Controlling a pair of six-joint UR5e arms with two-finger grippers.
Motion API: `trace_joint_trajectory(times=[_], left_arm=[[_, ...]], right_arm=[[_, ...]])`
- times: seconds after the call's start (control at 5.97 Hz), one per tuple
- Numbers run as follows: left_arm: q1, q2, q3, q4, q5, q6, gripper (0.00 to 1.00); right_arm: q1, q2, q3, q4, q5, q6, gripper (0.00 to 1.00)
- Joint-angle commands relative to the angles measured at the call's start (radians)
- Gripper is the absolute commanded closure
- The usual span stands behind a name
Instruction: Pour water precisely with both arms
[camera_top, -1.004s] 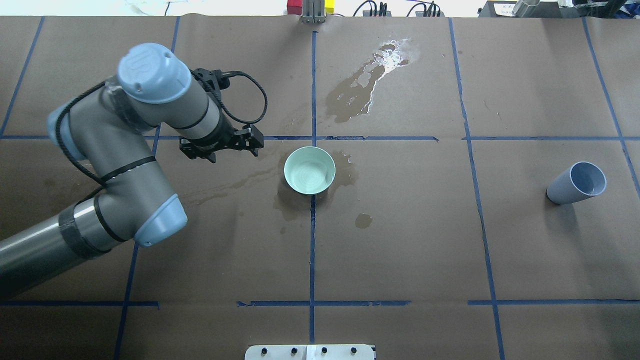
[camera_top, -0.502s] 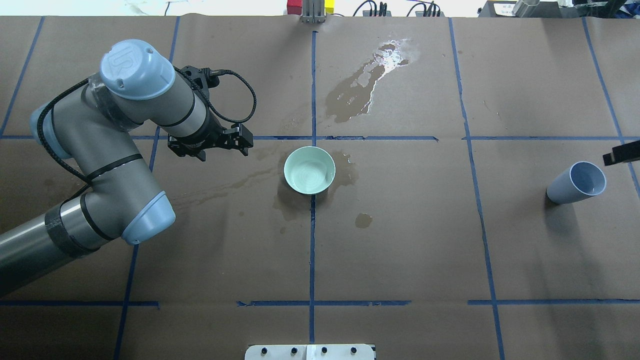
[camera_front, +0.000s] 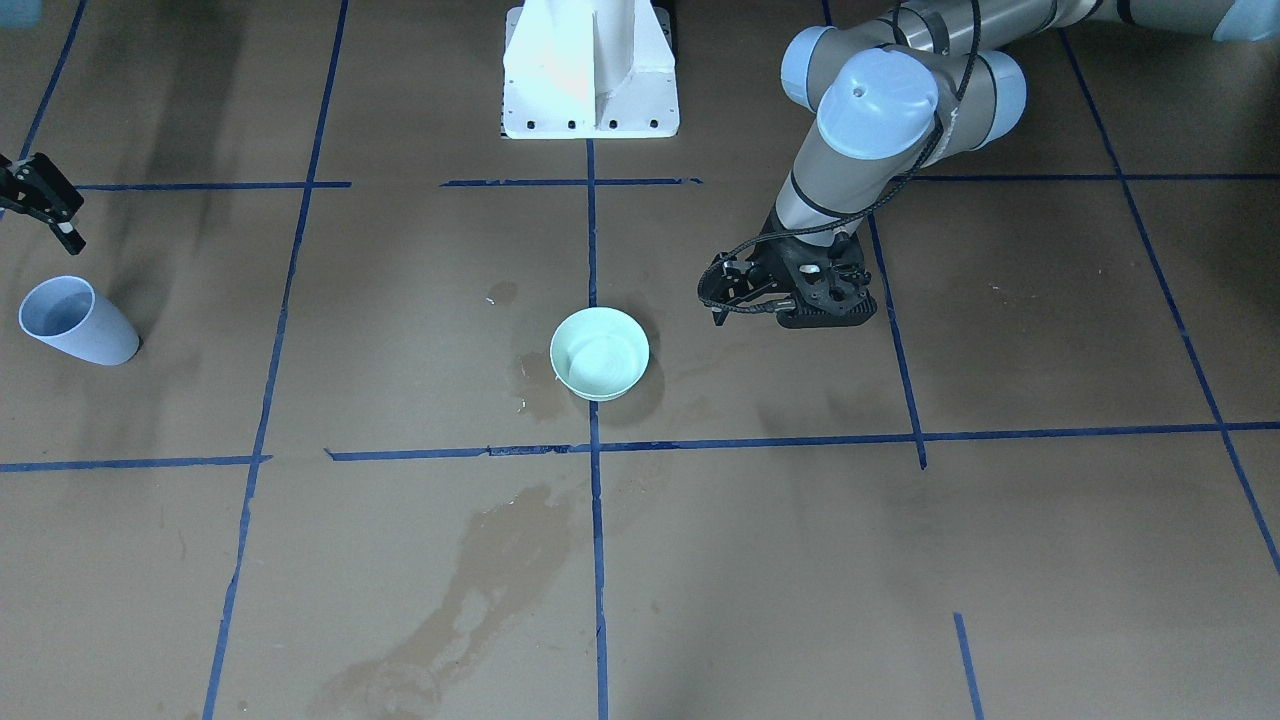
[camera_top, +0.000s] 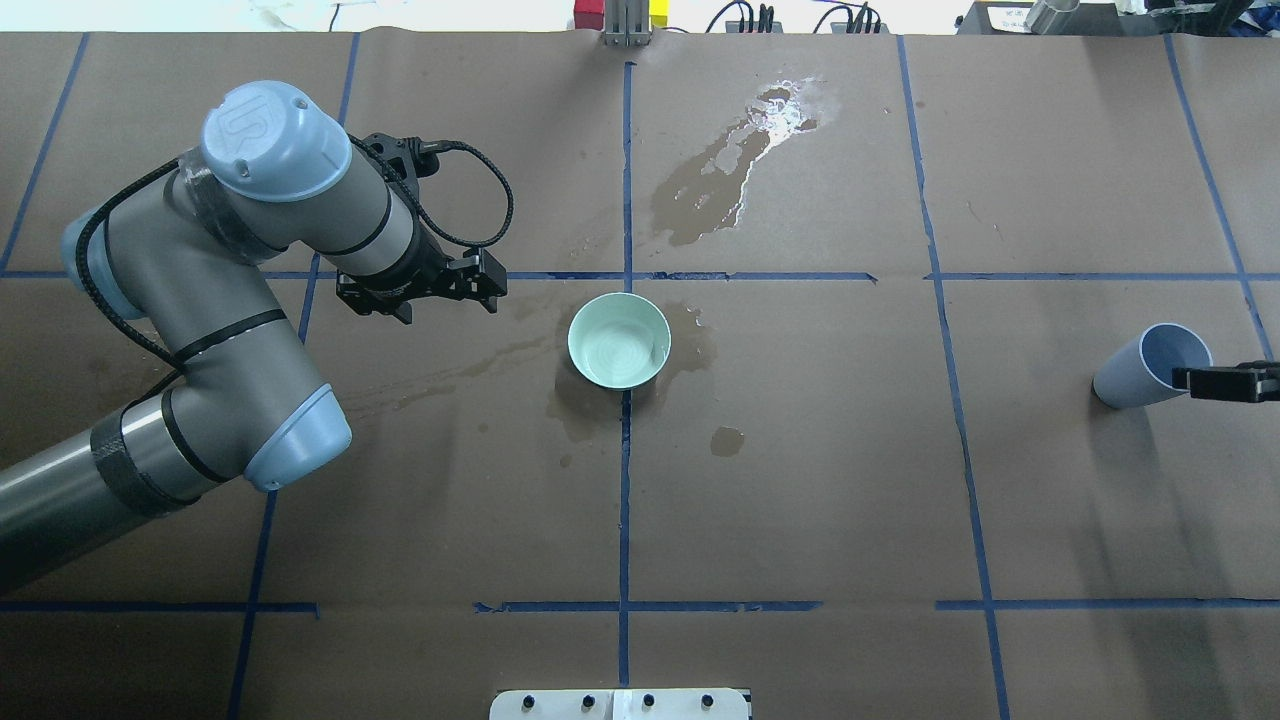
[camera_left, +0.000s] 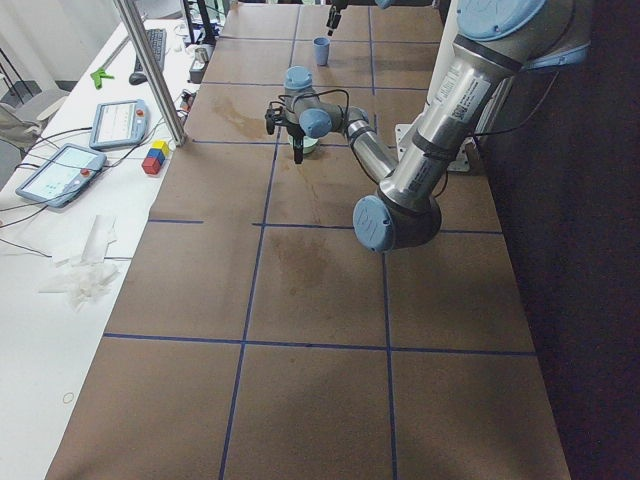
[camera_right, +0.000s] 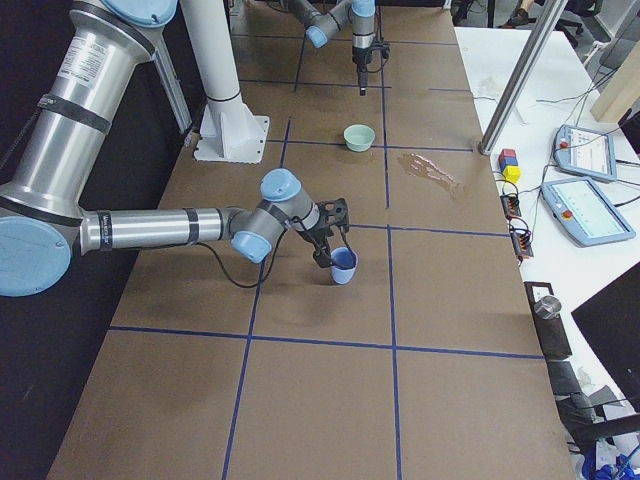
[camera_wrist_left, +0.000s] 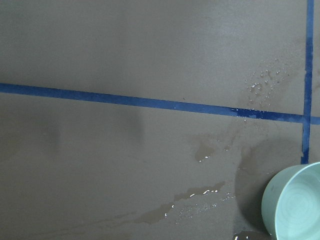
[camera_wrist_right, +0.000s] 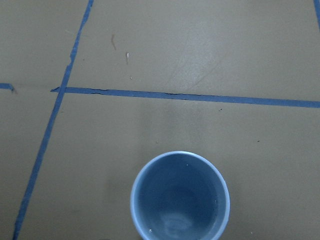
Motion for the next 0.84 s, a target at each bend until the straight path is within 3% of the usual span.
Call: trace_joint_trajectory(times=[0.0,0.17,0.5,0.67], left_arm=[[0.003,0.0,-0.002,0.0,0.0,-0.001,0.0],[0.003,0.0,-0.002,0.0,0.0,-0.002,0.0],[0.004,-0.003,-0.002,0.0,0.0,-0.004,0.0],[0.006,0.0,0.0,0.0,0.0,-0.004,0.0]], right_arm=[[-0.184,-0.016,-0.08,0.165,-0.256,0.109,0.01],[-0.281,-0.019,-0.092,0.182,-0.39,0.142,0.01],[-0.399,-0.011,-0.244,0.338,-0.6,0.142,0.0],[-0.429,-0.005,-0.254,0.351,-0.656,0.142,0.0]])
